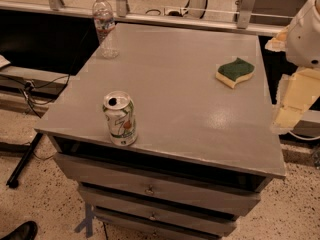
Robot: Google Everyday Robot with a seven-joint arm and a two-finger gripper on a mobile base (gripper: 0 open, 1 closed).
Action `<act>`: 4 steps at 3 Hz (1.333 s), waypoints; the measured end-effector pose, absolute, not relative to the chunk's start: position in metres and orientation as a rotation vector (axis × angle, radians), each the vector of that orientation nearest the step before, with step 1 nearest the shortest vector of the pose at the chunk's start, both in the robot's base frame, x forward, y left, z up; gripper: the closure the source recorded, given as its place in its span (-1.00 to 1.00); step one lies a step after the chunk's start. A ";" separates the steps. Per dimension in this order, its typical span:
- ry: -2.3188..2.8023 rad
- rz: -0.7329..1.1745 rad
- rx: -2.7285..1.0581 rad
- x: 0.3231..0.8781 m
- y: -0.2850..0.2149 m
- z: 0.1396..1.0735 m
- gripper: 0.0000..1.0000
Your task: Move sponge near 7up can
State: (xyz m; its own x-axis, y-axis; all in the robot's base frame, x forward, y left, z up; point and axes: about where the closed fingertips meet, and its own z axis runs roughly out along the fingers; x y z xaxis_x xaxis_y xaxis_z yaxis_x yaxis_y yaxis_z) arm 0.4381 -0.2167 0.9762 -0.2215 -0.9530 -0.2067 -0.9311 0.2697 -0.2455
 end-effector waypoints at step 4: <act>2.192 -0.025 -1.313 0.559 -0.290 0.934 -1.00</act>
Offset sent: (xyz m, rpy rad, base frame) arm 0.0654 -0.0482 -0.0207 0.1238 -0.1276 -0.0874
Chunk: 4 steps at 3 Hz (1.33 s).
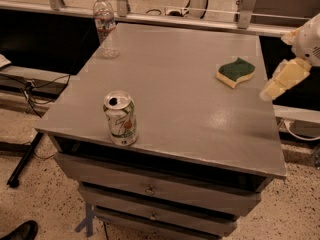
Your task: Move sponge near 7up can
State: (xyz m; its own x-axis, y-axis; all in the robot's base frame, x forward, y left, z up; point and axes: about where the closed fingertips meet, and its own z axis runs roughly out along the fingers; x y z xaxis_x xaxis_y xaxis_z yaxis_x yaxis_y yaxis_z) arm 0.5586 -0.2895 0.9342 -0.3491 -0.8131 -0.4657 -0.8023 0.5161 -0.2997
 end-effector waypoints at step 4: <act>2.122 0.306 -0.799 0.694 -0.278 0.845 -1.00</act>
Offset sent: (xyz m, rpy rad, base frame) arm 0.1292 0.0013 -0.0774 0.4022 -0.0869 -0.2098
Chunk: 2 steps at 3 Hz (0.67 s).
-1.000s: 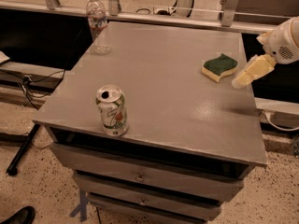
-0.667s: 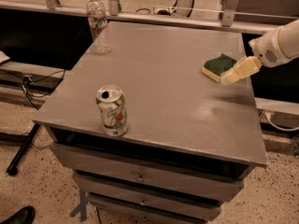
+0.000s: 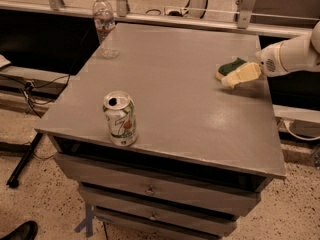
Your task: Move sponge near 7up can
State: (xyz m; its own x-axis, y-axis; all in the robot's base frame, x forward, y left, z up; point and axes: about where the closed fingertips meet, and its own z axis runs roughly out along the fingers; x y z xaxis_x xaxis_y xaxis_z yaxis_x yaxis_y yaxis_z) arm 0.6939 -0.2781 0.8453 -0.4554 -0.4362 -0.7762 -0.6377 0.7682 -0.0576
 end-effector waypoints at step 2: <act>2.123 0.338 -0.729 0.704 -0.276 0.855 -0.22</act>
Offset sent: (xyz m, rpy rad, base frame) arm 0.0036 0.0005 0.0295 0.0693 -0.0100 -0.0430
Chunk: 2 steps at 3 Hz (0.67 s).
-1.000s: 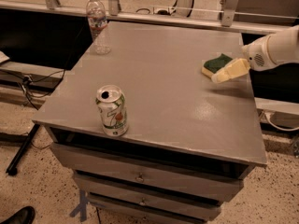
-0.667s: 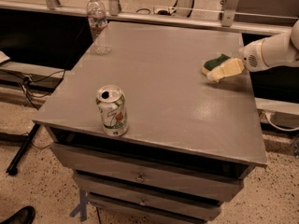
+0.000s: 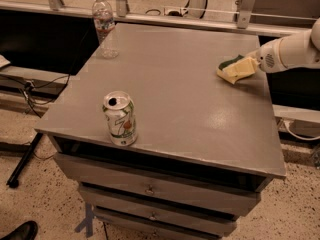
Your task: Move sponge near 7up can
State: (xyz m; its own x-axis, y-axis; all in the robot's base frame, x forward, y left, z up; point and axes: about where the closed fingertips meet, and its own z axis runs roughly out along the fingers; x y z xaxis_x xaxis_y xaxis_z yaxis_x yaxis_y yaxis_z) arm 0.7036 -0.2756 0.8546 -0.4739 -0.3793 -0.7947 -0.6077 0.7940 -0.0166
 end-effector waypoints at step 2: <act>2.085 0.441 -0.822 0.669 -0.252 0.881 0.73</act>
Offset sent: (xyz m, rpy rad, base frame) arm -0.0696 0.0400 0.0604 0.0458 -0.0165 0.2121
